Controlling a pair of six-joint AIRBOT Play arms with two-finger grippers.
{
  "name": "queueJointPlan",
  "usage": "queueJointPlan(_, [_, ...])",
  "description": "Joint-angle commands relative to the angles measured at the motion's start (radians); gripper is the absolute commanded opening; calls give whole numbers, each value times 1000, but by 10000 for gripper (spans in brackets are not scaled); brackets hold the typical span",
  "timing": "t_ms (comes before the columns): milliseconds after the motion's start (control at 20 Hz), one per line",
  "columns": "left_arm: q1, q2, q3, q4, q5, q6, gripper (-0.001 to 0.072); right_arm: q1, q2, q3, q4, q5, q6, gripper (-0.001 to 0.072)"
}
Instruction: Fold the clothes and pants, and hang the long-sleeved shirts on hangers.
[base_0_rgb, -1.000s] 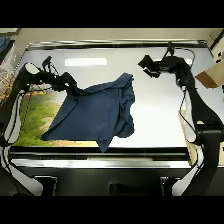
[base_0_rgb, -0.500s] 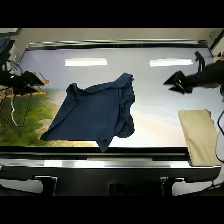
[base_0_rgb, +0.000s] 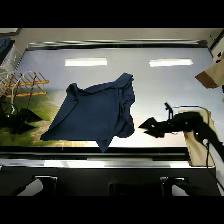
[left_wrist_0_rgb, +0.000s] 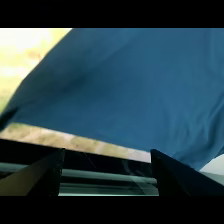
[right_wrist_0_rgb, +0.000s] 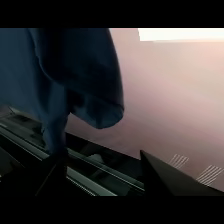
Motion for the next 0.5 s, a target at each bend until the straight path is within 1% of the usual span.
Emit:
queueJointPlan(0, [11,94,-131,-20,12,0,616,213,32,-105,71,214,82,521])
queueJointPlan(150, [11,103,-132,-38,10,0,616,343,18,-105,32,380,237,522])
queueJointPlan(450, [11,103,-132,-38,11,5,616,435,-24,-105,65,582,350,522])
